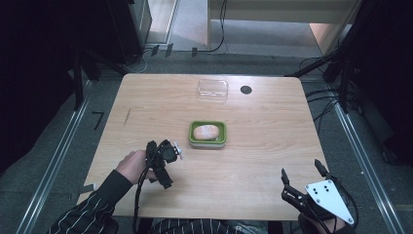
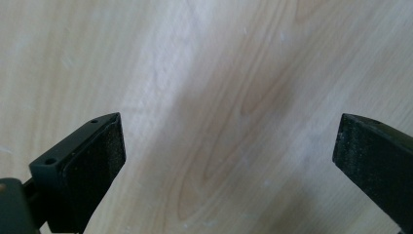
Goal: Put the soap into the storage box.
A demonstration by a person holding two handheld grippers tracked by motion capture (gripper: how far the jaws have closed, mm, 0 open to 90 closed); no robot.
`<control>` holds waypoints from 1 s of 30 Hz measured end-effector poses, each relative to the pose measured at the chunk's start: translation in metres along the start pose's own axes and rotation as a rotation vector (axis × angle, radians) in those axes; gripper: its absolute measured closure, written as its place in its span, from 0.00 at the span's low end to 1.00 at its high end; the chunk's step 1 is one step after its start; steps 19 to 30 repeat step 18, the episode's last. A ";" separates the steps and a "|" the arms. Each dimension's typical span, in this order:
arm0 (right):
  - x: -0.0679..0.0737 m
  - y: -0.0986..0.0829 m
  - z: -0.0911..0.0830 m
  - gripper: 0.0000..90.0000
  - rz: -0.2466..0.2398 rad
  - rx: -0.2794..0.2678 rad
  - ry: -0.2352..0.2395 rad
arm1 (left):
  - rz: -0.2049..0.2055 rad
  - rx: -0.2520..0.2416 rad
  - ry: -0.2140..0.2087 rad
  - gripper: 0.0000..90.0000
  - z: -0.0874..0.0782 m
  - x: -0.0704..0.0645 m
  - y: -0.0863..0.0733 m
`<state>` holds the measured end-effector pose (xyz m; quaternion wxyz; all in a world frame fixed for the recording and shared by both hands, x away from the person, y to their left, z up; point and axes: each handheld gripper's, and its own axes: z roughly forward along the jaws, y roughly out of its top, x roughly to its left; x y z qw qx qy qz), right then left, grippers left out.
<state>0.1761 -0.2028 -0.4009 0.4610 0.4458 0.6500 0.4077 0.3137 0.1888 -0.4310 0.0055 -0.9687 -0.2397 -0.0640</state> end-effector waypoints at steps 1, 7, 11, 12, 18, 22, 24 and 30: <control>0.000 0.000 0.000 0.15 -0.002 0.000 0.001 | -0.007 0.002 -0.001 0.00 0.001 0.000 -0.002; 0.000 0.000 0.000 0.15 0.000 -0.004 -0.002 | -0.034 -0.012 0.009 0.01 0.005 -0.004 -0.014; 0.000 0.000 0.000 0.15 0.003 -0.003 -0.004 | -0.041 0.005 -0.004 0.01 0.008 -0.007 -0.019; 0.000 0.000 0.000 0.15 0.003 -0.004 -0.004 | -0.038 0.009 -0.001 0.01 0.008 -0.007 -0.020; 0.000 0.000 0.000 0.15 0.001 -0.005 -0.006 | -0.034 0.004 -0.007 0.01 0.009 -0.008 -0.020; 0.000 0.000 0.000 0.15 0.001 -0.005 -0.006 | -0.034 0.004 -0.007 0.01 0.009 -0.008 -0.020; 0.000 0.000 0.000 0.15 0.001 -0.005 -0.006 | -0.034 0.004 -0.007 0.01 0.009 -0.008 -0.020; 0.000 0.000 0.000 0.15 0.001 -0.005 -0.006 | -0.034 0.004 -0.007 0.01 0.009 -0.008 -0.020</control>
